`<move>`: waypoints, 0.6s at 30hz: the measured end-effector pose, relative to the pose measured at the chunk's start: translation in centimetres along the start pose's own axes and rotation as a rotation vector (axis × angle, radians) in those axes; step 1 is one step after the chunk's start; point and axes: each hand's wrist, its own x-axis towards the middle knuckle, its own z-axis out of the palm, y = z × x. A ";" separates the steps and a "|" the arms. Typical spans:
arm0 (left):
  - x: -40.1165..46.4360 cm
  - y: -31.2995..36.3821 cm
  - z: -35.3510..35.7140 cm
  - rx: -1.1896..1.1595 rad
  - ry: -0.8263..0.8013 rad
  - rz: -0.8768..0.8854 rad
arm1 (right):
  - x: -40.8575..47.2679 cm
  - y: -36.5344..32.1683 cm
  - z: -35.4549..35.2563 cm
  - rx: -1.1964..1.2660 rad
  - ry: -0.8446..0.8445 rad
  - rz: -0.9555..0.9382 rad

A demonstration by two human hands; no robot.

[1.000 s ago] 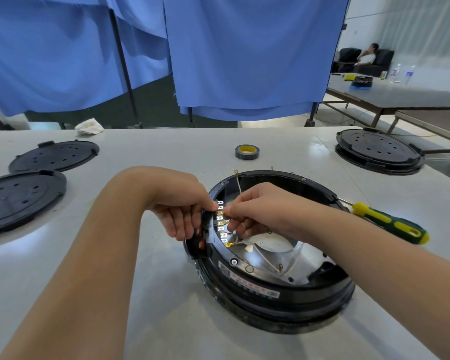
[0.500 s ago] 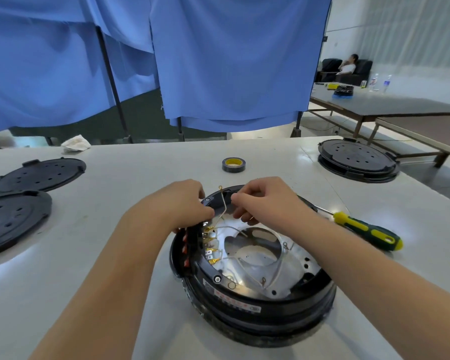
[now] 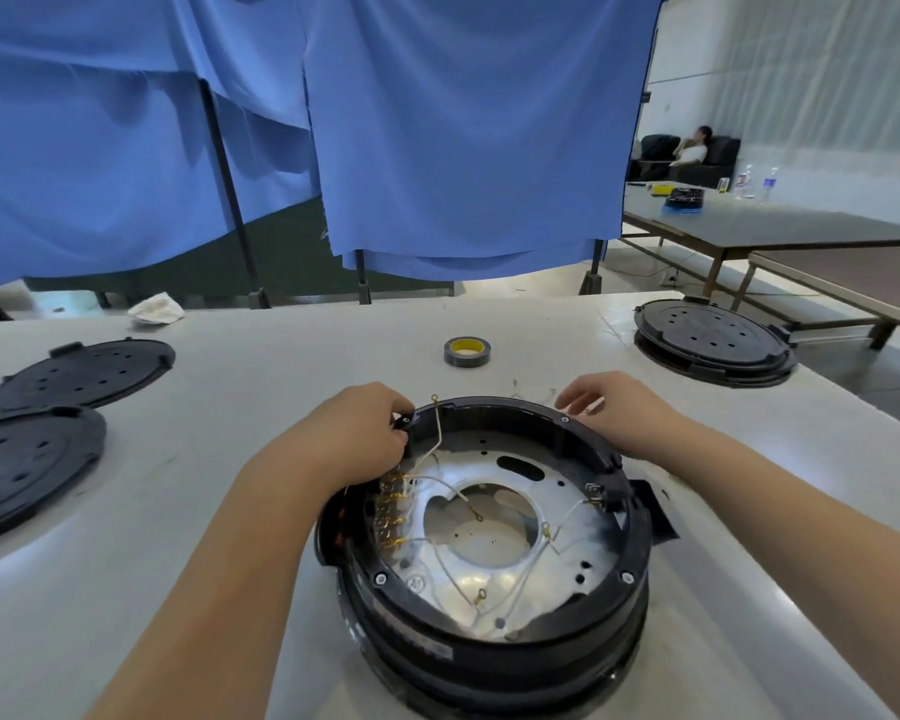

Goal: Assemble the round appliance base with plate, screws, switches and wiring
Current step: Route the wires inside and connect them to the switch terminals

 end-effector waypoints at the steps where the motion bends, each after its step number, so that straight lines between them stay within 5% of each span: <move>1: 0.0 0.0 0.0 -0.004 -0.002 0.004 | 0.4 0.1 0.4 -0.038 -0.059 -0.015; 7: 0.0 -1.1 -0.7 -0.038 -0.053 -0.015 | 1.9 0.6 1.7 -0.142 -0.157 -0.058; 18: -0.1 -1.2 -1.0 -0.043 -0.073 -0.040 | 2.5 1.4 2.0 -0.212 -0.001 -0.107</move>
